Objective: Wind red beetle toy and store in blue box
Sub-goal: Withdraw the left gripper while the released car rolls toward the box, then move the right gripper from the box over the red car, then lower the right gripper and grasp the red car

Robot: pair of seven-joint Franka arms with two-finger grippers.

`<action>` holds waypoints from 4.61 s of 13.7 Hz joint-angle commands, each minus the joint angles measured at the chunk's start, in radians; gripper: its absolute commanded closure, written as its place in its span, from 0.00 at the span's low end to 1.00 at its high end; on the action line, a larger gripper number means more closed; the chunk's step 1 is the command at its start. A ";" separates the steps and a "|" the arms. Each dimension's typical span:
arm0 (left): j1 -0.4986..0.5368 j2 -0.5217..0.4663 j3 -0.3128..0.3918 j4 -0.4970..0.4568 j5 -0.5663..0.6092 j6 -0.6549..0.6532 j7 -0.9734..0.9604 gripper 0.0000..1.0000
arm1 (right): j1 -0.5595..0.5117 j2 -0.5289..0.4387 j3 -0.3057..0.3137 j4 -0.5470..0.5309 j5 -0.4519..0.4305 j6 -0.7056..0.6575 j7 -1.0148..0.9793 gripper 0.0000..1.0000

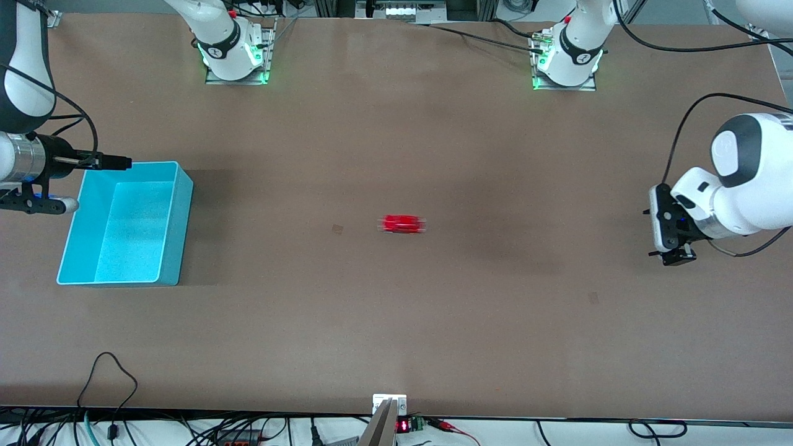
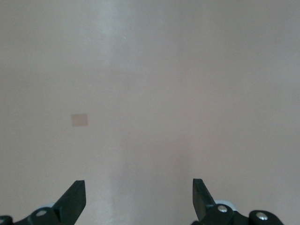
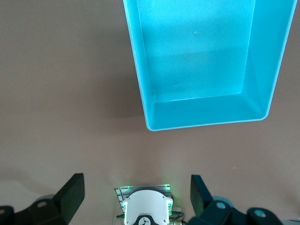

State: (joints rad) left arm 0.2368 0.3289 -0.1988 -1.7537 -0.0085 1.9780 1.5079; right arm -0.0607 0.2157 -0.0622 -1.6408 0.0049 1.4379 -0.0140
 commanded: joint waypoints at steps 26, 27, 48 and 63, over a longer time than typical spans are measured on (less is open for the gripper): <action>-0.254 -0.301 0.257 0.145 -0.082 -0.277 -1.525 0.00 | 0.107 -0.056 0.016 -0.252 0.004 0.277 -0.407 0.00; -0.248 -0.310 0.259 0.135 -0.082 -0.275 -1.523 0.00 | 0.107 -0.070 0.018 -0.293 0.000 0.332 -0.500 0.00; -0.254 -0.370 0.239 0.082 -0.025 -0.346 -1.534 0.00 | 0.087 -0.059 0.128 -0.837 -0.129 1.228 -1.434 0.00; -0.252 -0.373 0.239 0.074 -0.025 -0.335 -1.534 0.00 | 0.044 0.054 0.128 -0.832 -0.129 1.377 -1.563 0.00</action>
State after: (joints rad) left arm -0.0180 -0.0419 0.0442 -1.6800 -0.0538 1.6432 -0.0250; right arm -0.0017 0.2650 0.0563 -2.4741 -0.1129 2.7991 -1.5593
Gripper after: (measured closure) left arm 0.000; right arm 0.000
